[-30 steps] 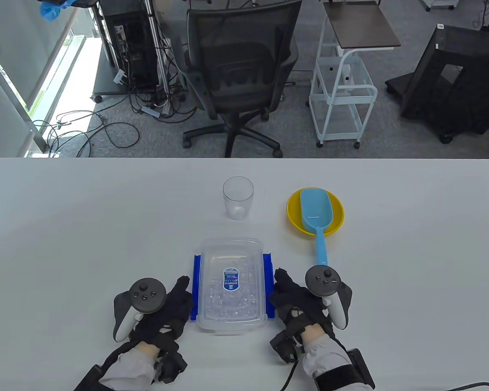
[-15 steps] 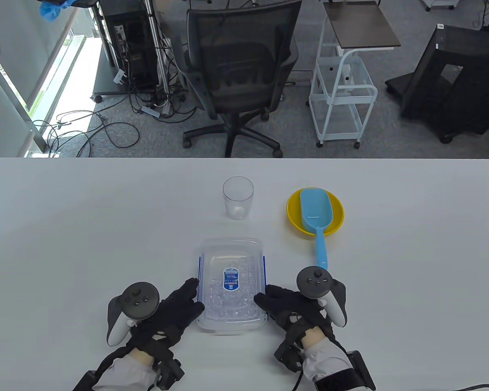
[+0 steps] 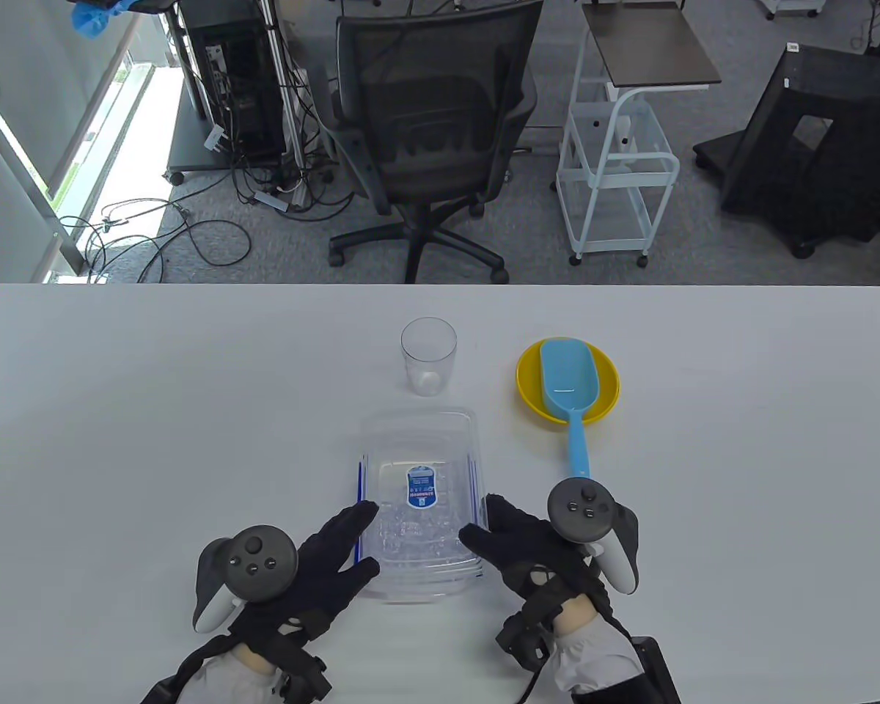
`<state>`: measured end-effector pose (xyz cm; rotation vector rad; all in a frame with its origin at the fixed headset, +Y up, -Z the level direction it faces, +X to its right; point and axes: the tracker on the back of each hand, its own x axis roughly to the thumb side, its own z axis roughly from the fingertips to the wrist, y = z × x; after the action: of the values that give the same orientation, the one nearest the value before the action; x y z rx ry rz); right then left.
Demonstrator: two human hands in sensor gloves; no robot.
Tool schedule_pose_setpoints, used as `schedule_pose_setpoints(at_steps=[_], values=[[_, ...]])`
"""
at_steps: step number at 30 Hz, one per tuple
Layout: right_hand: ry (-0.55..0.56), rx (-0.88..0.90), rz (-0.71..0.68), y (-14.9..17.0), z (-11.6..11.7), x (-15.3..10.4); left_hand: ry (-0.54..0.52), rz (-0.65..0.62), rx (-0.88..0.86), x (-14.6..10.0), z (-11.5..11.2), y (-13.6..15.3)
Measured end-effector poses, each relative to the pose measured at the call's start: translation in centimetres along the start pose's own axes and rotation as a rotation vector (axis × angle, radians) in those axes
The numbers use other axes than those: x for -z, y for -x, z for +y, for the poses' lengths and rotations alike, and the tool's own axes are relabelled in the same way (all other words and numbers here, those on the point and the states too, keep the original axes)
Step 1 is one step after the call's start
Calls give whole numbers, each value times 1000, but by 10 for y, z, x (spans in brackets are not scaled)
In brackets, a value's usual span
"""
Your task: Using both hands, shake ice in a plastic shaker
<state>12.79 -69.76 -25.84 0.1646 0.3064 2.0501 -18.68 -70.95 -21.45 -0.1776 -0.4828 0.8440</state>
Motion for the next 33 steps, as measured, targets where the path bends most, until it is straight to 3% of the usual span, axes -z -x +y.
schedule_pose_setpoints(at_steps=[3,6,9,14,17,21,25,28,33], values=[[99,338,-66,-6,-24,-6,22,-139,-81,2,-1,-7],[76,616,-52,-11,-49,-12,65,-186,-104,2,-3,-11],[218,499,-40,-18,-86,-19,17,-133,-65,0,1,-5],[579,78,82,-24,-149,-34,-44,-62,-133,-1,11,11],[655,-171,178,-21,-160,-36,-61,-30,-132,-1,15,17],[682,-633,313,-10,-149,-26,-78,16,-125,-2,17,23],[565,-991,421,16,-117,-7,-80,45,-115,-2,18,26],[481,-1175,434,32,-92,5,-71,61,-121,-2,17,29],[344,-1331,480,49,-63,17,-54,74,-130,-1,16,32]])
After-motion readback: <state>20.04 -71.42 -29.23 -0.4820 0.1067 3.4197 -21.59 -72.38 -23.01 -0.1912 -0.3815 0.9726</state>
